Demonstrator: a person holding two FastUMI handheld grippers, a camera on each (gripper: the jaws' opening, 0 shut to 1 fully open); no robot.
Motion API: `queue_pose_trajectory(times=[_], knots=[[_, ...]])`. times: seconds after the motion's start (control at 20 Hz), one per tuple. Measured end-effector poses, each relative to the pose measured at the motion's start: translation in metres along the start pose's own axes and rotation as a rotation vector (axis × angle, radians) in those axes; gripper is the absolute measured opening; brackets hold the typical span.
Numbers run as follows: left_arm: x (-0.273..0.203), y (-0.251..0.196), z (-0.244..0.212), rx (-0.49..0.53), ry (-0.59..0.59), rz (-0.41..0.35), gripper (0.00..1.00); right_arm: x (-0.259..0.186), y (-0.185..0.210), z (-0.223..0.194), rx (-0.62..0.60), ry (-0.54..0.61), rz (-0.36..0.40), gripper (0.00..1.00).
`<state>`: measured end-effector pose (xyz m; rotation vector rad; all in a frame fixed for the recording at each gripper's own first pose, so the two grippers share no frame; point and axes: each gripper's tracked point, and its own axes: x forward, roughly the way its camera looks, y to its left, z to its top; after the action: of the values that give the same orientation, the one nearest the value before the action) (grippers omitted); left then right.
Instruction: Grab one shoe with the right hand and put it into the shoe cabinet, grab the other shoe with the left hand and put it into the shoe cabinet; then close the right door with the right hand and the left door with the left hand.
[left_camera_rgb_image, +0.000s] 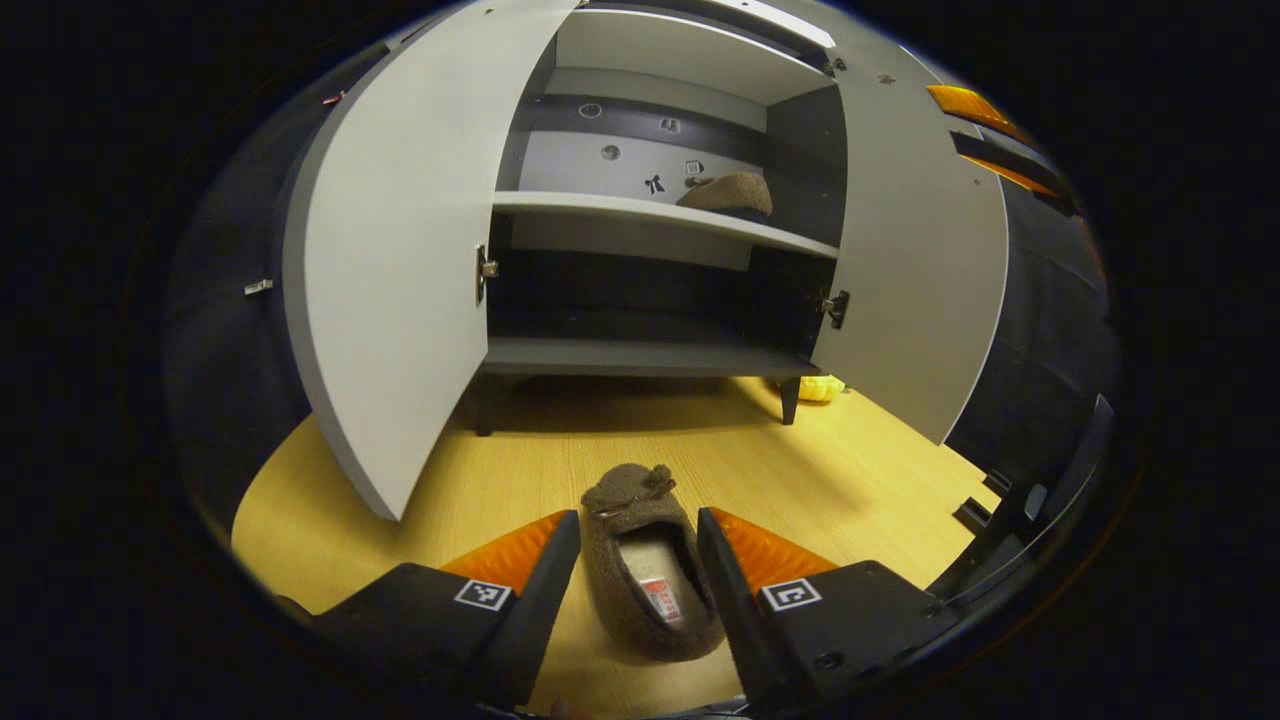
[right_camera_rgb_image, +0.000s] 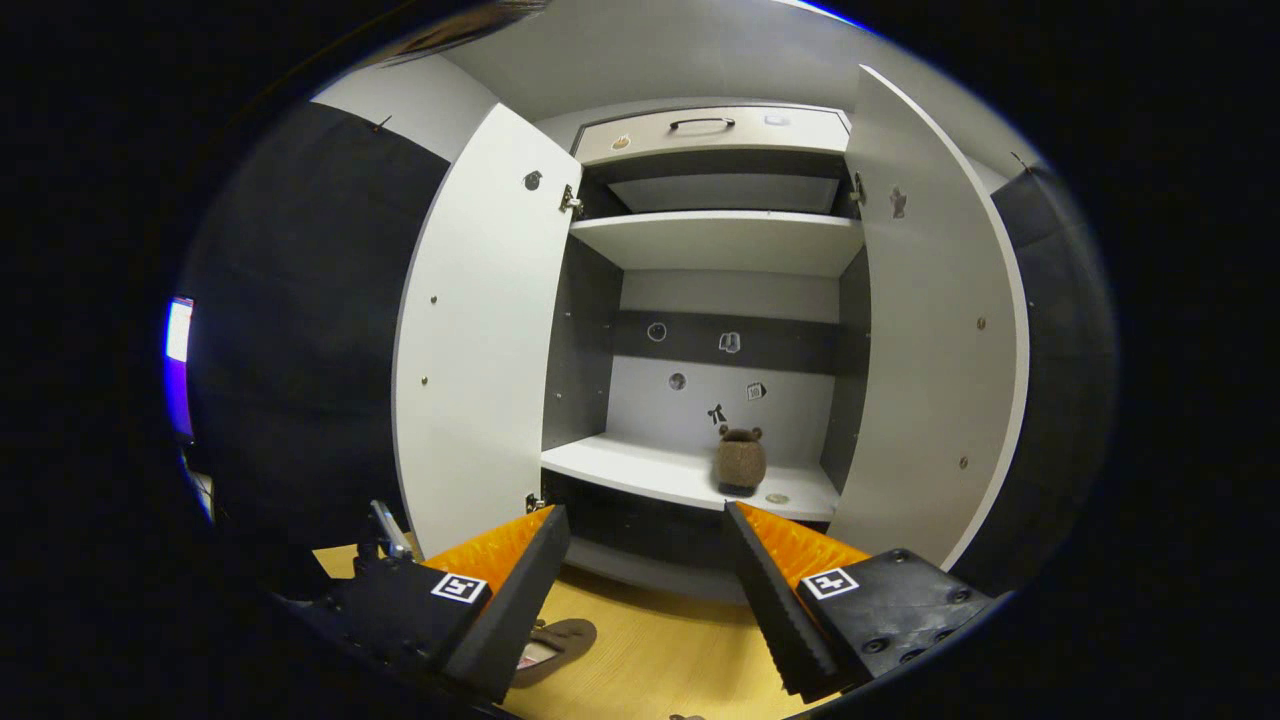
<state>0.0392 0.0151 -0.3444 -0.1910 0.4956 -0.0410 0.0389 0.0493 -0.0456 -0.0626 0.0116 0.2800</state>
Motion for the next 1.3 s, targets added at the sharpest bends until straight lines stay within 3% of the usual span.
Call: queue_pose_trajectory(times=[0.35,0.45,0.5,0.6,0.8,1.0,1.3], knots=[[0.051,0.021,-0.045,-0.017,0.042,0.028,0.7,0.004,-0.029,-0.055,0.049,0.074,-0.063,0.98],[0.063,0.029,-0.047,-0.01,0.04,0.045,0.64,0.009,-0.032,-0.076,0.065,0.116,-0.057,0.98],[0.067,0.034,-0.05,-0.008,0.044,0.056,0.54,0.012,-0.034,-0.086,0.062,0.141,-0.059,0.98],[0.077,0.033,-0.053,-0.031,0.052,0.048,0.46,0.018,-0.037,-0.097,0.054,0.171,-0.055,0.98],[0.094,0.039,-0.055,-0.02,0.061,0.081,0.39,0.032,-0.036,-0.105,0.029,0.183,-0.033,0.98],[0.097,0.044,-0.051,0.003,0.053,0.115,0.1,0.044,-0.037,-0.12,0.032,0.215,-0.011,0.98],[0.078,0.038,-0.031,0.009,0.04,0.115,0.06,0.056,-0.038,-0.117,0.042,0.225,0.017,0.99]])
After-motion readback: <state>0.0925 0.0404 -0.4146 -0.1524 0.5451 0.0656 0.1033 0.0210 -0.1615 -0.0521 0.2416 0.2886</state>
